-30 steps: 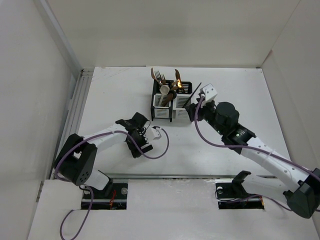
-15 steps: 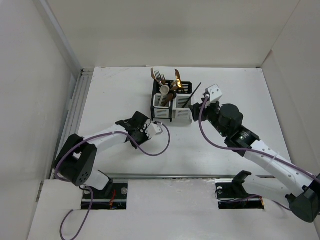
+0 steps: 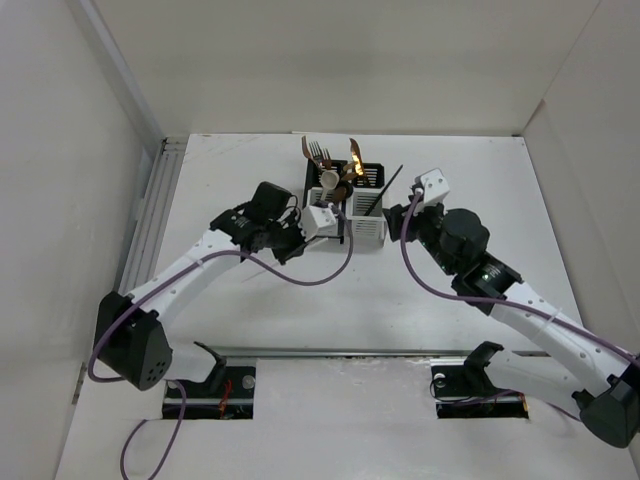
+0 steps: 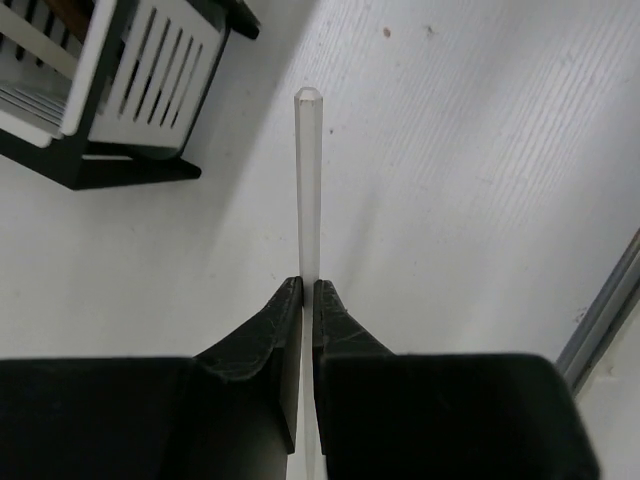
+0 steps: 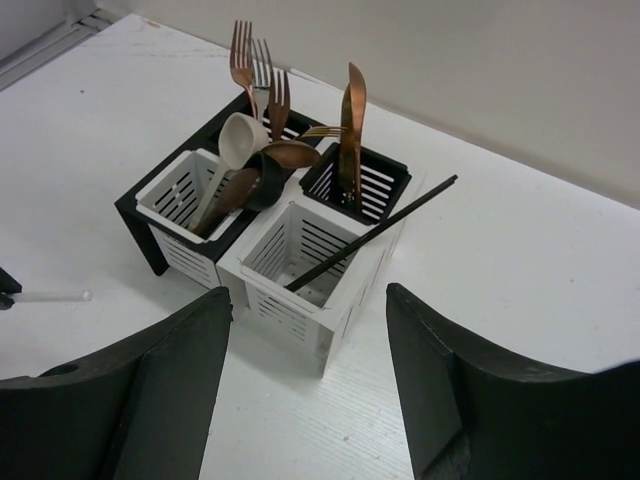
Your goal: Sort the eating utensils into containers
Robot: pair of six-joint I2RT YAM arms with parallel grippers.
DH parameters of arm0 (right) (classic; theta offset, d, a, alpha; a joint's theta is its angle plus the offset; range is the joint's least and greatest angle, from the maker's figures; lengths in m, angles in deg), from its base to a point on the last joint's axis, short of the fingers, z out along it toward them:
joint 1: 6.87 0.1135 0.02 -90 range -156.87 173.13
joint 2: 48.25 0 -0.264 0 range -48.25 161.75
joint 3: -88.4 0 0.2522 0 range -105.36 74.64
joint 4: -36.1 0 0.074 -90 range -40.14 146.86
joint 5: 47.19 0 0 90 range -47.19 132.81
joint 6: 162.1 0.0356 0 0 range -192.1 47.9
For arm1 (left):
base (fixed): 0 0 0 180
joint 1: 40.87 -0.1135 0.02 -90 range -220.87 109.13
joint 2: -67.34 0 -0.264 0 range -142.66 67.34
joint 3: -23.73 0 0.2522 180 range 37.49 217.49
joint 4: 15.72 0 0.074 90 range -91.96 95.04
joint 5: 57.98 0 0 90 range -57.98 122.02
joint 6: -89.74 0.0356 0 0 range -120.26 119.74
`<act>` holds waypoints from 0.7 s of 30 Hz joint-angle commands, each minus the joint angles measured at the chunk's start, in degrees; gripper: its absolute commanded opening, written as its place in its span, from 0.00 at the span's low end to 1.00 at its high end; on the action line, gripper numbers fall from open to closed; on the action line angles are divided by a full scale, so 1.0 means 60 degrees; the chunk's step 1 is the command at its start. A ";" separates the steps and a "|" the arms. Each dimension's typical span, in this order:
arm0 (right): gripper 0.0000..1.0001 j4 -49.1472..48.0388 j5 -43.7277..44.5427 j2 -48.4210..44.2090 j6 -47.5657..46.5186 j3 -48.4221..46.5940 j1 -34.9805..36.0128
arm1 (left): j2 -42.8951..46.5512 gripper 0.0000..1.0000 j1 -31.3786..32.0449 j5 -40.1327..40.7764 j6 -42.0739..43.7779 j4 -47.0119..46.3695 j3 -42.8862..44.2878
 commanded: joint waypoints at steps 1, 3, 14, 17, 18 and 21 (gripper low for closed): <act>0.69 -0.0155 0.0314 -0.0323 0.0009 0.0049 -0.0055 | -0.0132 0.00 -0.0035 -0.0832 -0.0102 0.0578 0.0990; 0.69 -0.0155 0.0708 -0.0410 0.0009 0.0049 -0.0055 | -0.0466 0.00 -0.0035 -0.1358 -0.0249 0.0433 0.2070; 0.71 -0.0067 0.2863 -0.0294 0.1692 -0.0551 -0.2163 | -0.3879 0.00 0.0169 -0.2898 -0.4449 -0.5367 0.6352; 0.71 0.0035 0.2469 -0.0089 0.1781 -0.0654 -0.2850 | -0.4640 0.00 0.0273 -0.2898 -0.4715 -0.6727 0.6721; 0.71 0.0151 0.2381 -0.0002 0.1781 -0.0741 -0.2984 | -0.4759 0.00 0.0360 -0.2898 -0.4963 -0.7181 0.6721; 0.71 0.0269 0.2102 -0.0001 0.1577 -0.0742 -0.3278 | -0.5228 0.00 0.0360 -0.2635 -0.5171 -0.8502 0.6925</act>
